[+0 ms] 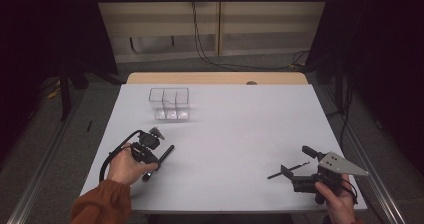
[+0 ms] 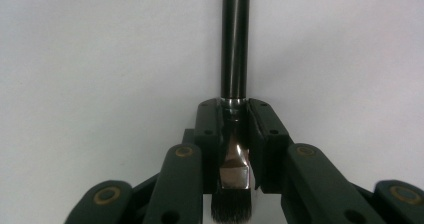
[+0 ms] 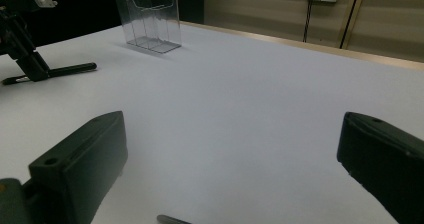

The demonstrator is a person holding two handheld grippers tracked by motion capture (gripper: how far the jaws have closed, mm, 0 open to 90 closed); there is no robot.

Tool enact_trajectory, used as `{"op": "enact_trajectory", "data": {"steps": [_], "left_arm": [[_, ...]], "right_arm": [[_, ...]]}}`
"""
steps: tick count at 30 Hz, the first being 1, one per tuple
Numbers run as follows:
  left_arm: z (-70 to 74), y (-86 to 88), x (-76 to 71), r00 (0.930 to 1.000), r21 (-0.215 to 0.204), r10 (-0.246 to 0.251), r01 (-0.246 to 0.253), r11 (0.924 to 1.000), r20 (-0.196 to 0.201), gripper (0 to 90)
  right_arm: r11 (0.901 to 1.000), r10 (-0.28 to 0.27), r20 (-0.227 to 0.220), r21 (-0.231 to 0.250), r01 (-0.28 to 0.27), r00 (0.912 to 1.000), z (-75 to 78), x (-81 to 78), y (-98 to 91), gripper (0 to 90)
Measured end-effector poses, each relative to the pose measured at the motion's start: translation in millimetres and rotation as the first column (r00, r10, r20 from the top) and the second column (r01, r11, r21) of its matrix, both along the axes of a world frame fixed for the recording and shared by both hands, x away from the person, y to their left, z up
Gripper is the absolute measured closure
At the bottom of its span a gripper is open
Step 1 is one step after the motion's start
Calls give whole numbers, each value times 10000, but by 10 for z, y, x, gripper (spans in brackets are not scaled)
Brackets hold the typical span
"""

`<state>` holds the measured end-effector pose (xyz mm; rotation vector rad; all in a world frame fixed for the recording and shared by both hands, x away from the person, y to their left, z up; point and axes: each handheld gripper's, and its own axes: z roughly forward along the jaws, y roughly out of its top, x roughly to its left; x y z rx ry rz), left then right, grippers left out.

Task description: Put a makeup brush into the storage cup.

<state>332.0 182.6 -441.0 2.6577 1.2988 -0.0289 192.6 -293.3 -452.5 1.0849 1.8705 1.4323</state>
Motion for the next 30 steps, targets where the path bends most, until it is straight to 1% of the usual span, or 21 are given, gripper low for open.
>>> {"op": "enact_trajectory", "data": {"steps": [4, 8, 10, 14, 17, 18, 19, 21, 22, 27, 30], "left_arm": [[8, 12, 2, 10000, -103, 7, -8, 9999, -50, 766], [6, 48, 7, 9999, -397, -30, 26, 9992, -101, 766], [12, 62, 12, 9999, -480, -52, 47, 9988, -100, 766], [12, 55, 6, 9999, -472, -30, 24, 9989, -123, 766], [15, 56, 6, 9998, -638, -70, 59, 9979, -174, 766], [18, 52, 2, 10000, -652, -25, 20, 9979, -76, 766], [17, 51, 0, 9999, -733, -54, 45, 9973, -117, 766], [23, 58, -2, 10000, -833, -82, 81, 9965, -11, 766], [28, 63, -3, 10000, -912, -36, 33, 9958, -23, 766], [83, 115, -18, 9995, -1321, 158, -120, 9912, 273, 766], [110, 133, -28, 9990, -1440, 128, -66, 9896, 423, 766]], "right_arm": [[10000, 12, -9, 15, -12, 10000, 1, -1, 2, 0], [10000, 2, -2, 34, -2, 10000, -1, -1, 0, 0], [10000, 3, -18, 30, -3, 10000, 0, 0, 0, 0], [10000, 8, -15, 20, -8, 10000, 0, -1, 2, 0], [10000, 4, -20, 29, -4, 10000, 0, 0, 1, 0], [10000, 1, -20, 29, -1, 10000, 0, -1, 1, 0], [10000, 0, -20, 26, 0, 10000, 0, -1, 0, 0], [10000, -8, -24, 35, 8, 10000, -1, 0, 1, 0], [10000, 1, -22, 29, -1, 10000, -1, 0, 1, 0], [10000, -4, -13, 42, 4, 10000, -1, -1, 0, 0], [10000, 6, -12, 27, -6, 10000, 0, -1, 0, 0]]}}
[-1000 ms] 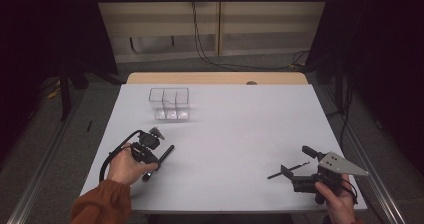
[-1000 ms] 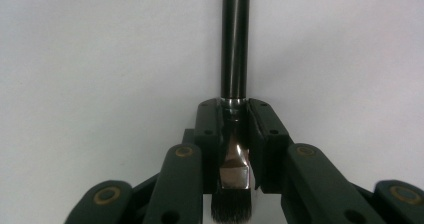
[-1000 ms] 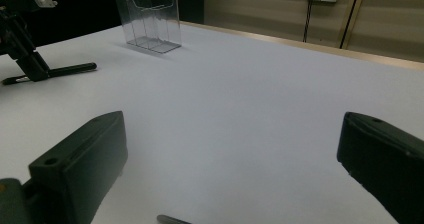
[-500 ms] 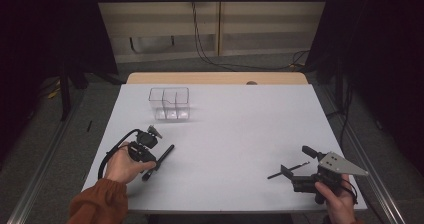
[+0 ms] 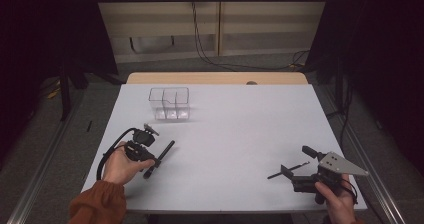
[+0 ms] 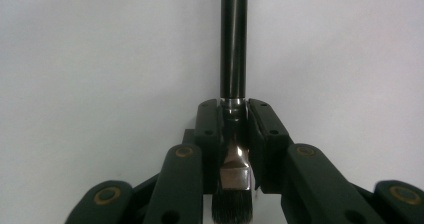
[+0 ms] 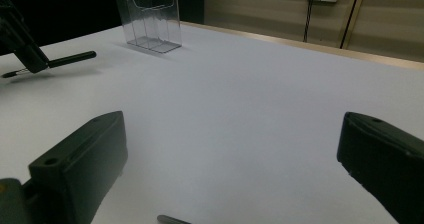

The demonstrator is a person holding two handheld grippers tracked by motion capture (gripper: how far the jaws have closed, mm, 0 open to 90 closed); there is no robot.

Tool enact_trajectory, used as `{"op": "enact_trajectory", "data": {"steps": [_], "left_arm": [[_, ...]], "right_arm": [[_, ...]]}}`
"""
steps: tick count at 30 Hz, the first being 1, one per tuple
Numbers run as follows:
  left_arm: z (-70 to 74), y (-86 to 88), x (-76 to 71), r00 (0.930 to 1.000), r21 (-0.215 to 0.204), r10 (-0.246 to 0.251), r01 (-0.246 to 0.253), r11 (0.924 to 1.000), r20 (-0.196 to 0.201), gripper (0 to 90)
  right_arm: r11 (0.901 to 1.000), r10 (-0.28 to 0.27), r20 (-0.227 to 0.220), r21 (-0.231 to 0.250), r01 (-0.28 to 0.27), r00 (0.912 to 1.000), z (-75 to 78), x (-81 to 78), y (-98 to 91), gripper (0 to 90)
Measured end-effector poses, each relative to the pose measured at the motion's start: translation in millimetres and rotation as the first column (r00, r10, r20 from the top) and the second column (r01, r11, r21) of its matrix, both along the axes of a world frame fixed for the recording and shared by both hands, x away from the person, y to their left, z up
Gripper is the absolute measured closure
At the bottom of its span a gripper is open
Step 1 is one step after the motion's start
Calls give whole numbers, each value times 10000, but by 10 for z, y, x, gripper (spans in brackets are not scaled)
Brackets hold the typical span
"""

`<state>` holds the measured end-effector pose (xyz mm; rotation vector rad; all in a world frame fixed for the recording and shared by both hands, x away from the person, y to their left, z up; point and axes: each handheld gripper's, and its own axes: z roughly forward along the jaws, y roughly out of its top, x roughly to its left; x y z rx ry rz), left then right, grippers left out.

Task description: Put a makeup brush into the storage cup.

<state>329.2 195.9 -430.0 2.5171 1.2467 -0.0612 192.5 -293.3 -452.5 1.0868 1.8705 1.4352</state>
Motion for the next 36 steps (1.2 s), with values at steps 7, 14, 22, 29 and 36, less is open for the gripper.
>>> {"op": "enact_trajectory", "data": {"steps": [7, 14, 22, 29, 36], "left_arm": [[58, 39, -31, 9983, -588, 283, -252, 9980, 517, 765], [96, 96, -72, 9922, -1404, 462, -298, 9897, 1154, 765], [102, 100, -120, 9823, -2053, 302, 85, 9787, 1846, 765], [129, 138, -160, 9583, -2648, 546, 226, 9640, 2806, 765], [159, 172, -198, 9369, -3202, 799, 356, 9467, 3404, 765]], "right_arm": [[10000, -15, 6, 18, 15, 10000, 0, 0, 0, 0], [10000, -7, 11, 24, 7, 10000, 0, 0, 0, 0], [10000, -2, 19, 0, 2, 10000, -1, 1, -2, 0], [10000, 5, 26, 2, -5, 10000, 0, 0, -2, 0], [10000, 2, 22, 9, -2, 10000, 0, -1, -2, 0]]}}
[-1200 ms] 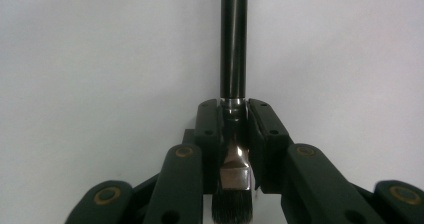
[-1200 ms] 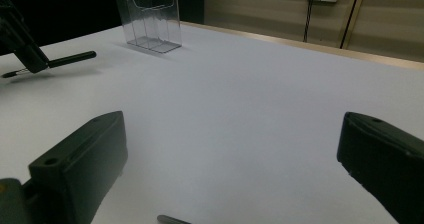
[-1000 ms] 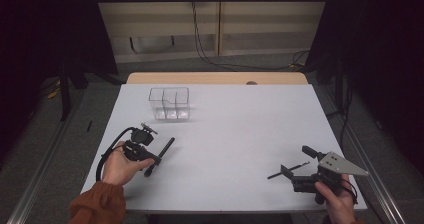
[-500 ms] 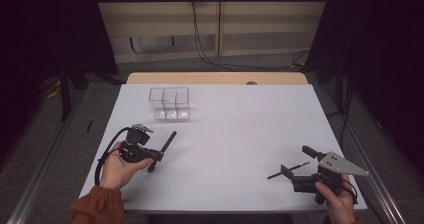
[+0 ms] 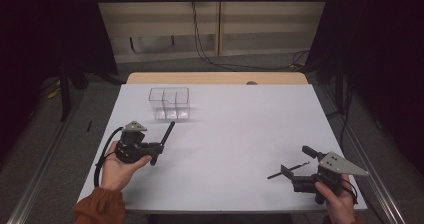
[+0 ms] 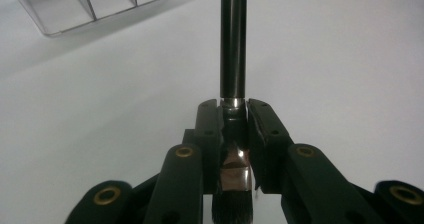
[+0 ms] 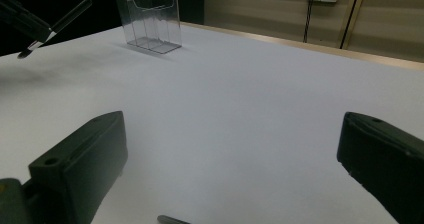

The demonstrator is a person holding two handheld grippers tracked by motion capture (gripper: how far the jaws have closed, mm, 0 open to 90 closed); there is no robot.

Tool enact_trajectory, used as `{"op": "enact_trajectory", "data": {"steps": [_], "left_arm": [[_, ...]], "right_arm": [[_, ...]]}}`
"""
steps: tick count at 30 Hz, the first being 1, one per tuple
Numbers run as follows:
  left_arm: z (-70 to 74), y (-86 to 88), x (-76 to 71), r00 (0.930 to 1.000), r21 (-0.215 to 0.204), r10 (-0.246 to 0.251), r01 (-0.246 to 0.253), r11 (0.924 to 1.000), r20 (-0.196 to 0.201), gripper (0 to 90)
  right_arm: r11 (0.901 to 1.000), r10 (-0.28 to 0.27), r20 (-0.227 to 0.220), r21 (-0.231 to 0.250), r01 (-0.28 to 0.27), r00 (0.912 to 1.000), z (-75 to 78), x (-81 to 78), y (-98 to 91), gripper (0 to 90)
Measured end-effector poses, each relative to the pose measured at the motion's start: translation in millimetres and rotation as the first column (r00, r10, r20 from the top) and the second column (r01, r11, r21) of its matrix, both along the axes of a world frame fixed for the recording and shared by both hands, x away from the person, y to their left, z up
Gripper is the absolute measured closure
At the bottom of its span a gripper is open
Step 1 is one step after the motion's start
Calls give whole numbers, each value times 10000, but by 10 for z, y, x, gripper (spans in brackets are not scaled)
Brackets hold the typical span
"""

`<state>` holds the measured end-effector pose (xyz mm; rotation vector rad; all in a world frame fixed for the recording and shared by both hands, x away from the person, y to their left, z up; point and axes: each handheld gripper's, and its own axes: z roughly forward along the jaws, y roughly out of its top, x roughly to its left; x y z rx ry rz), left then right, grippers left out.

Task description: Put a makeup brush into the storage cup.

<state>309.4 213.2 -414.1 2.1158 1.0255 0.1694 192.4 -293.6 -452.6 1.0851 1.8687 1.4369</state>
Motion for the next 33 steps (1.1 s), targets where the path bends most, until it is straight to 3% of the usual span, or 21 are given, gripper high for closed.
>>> {"op": "enact_trajectory", "data": {"steps": [6, 11, 18, 22, 27, 33], "left_arm": [[15, 37, -39, 9970, -496, -31, 69, 9987, 771, 765], [38, 73, -79, 9879, -1109, 175, -3, 9938, 1542, 765], [60, 105, -123, 9762, -1605, 450, -106, 9870, 2121, 765], [70, 98, -151, 9741, -1841, 273, 148, 9828, 2246, 765], [79, 76, -181, 9721, -2315, 26, 532, 9714, 2345, 765], [94, 5, -218, 9698, -2481, -426, 1038, 9632, 2402, 765]], "right_arm": [[10000, 9, 11, -13, -9, 10000, 1, -1, 0, 0], [10000, 12, 14, -10, -12, 10000, 1, -1, 1, 0], [10000, 18, 17, -13, -18, 10000, 1, -2, 1, 0], [10000, 18, 13, -3, -18, 10000, 1, -4, 2, 0], [10000, 26, 22, -14, -26, 10000, 1, -3, 2, 0], [10000, 24, 25, 4, -24, 10000, 2, -1, 3, 0]]}}
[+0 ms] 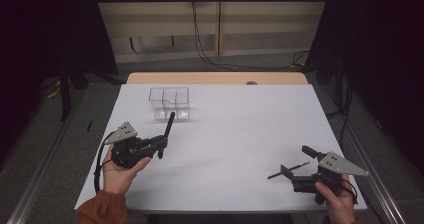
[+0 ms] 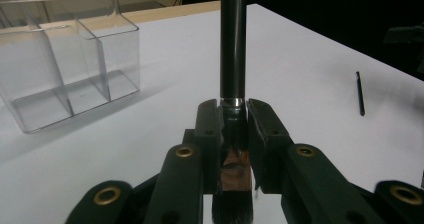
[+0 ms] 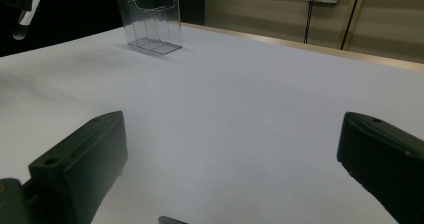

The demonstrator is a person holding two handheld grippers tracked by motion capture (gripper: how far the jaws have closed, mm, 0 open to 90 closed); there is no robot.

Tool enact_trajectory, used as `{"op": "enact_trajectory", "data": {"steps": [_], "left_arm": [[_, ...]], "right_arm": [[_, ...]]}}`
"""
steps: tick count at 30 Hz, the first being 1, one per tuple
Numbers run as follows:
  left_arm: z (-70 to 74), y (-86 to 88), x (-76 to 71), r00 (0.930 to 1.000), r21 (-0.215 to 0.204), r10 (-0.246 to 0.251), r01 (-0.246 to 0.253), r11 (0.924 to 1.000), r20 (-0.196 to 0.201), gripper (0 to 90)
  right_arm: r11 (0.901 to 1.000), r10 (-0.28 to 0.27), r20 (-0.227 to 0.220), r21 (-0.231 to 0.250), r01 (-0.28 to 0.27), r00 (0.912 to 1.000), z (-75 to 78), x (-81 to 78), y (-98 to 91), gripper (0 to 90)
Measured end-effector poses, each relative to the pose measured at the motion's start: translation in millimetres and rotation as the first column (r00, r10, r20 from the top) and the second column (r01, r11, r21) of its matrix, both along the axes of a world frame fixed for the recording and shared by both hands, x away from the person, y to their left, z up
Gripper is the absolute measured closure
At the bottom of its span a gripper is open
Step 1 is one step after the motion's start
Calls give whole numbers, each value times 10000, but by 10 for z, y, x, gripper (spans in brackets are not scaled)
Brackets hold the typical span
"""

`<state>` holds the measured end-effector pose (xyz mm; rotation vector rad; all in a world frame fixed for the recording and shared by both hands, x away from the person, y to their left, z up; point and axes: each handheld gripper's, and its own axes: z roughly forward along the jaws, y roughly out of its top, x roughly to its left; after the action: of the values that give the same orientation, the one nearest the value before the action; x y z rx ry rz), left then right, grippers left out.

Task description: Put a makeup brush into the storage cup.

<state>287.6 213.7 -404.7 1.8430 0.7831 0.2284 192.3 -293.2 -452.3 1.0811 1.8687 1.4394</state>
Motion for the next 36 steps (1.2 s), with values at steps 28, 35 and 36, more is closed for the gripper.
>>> {"op": "enact_trajectory", "data": {"steps": [28, 35, 36], "left_arm": [[87, -392, -62, 9878, 34, -1540, 1540, 9881, 244, 765], [105, -491, -81, 9812, 162, -1916, 1913, 9814, 225, 765], [110, -504, -88, 9799, 141, -1985, 1982, 9801, 193, 765]], "right_arm": [[9957, 912, 232, 124, -916, 9956, 113, 63, 222, 0], [9885, 1508, 228, 19, -1509, 9883, 154, 137, 363, 0], [9871, 1599, 211, 34, -1600, 9869, 160, 147, 383, 0]]}}
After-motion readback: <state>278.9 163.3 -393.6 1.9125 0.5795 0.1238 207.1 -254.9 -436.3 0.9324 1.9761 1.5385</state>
